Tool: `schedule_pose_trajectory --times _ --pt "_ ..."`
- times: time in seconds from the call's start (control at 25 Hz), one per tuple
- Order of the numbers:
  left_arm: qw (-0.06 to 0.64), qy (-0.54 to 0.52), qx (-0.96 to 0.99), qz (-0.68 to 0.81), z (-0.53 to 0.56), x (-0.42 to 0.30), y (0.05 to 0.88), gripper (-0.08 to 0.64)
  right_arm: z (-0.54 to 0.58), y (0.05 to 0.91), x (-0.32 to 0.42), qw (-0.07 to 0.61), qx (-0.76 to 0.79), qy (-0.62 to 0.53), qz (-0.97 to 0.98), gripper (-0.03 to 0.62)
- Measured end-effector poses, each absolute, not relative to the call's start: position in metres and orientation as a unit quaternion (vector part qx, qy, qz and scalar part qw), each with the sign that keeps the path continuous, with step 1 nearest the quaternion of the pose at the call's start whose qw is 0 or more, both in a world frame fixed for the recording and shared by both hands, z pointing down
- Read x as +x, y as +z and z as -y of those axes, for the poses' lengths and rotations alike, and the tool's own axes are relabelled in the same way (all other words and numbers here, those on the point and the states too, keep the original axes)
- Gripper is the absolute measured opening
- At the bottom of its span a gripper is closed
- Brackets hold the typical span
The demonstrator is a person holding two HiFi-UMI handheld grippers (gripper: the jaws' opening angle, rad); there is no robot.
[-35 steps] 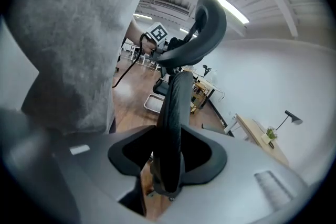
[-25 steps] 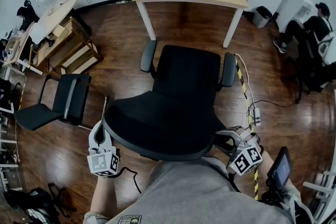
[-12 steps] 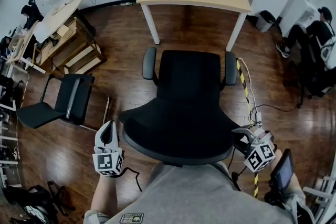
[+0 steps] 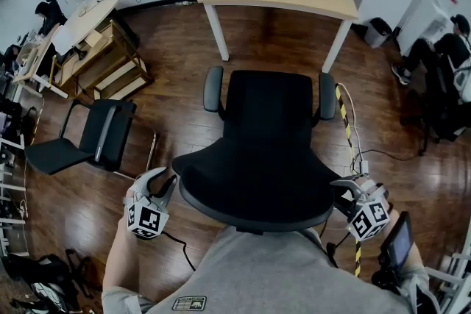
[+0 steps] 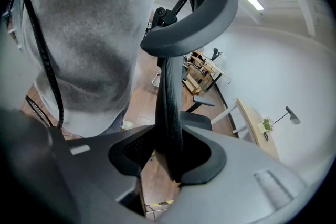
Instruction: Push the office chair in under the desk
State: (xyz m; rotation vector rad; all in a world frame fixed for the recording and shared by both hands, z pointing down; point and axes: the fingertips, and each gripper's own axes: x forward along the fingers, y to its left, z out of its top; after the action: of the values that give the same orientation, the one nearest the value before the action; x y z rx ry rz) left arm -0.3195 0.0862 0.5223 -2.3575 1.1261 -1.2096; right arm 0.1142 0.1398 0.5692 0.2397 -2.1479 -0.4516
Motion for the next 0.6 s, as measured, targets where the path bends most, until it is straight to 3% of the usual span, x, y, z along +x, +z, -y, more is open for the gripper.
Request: schedule_pose_trajectory --times 0.08,0.16,0.44,0.6 --pt "0.160 -0.457 -0.808 -0.335 -0.085 -0.315 0.532 0.178 -0.139 0.569 0.114 0.453 0.094 -0.184 0.867 0.149" --pt "0.189 -0.485 -0.805 -0.286 -0.083 -0.306 0.542 0.209 -0.139 0.569 0.115 0.456 0.092 -0.185 0.866 0.149" --pt "0.245 -0.522 -0.803 -0.153 -0.074 -0.269 0.570 0.219 -0.136 0.570 0.117 0.470 0.087 -0.188 0.858 0.150" --pt "0.256 -0.522 -0.804 -0.125 -0.074 -0.255 0.583 0.190 -0.136 0.571 0.119 0.477 0.090 -0.189 0.854 0.150"
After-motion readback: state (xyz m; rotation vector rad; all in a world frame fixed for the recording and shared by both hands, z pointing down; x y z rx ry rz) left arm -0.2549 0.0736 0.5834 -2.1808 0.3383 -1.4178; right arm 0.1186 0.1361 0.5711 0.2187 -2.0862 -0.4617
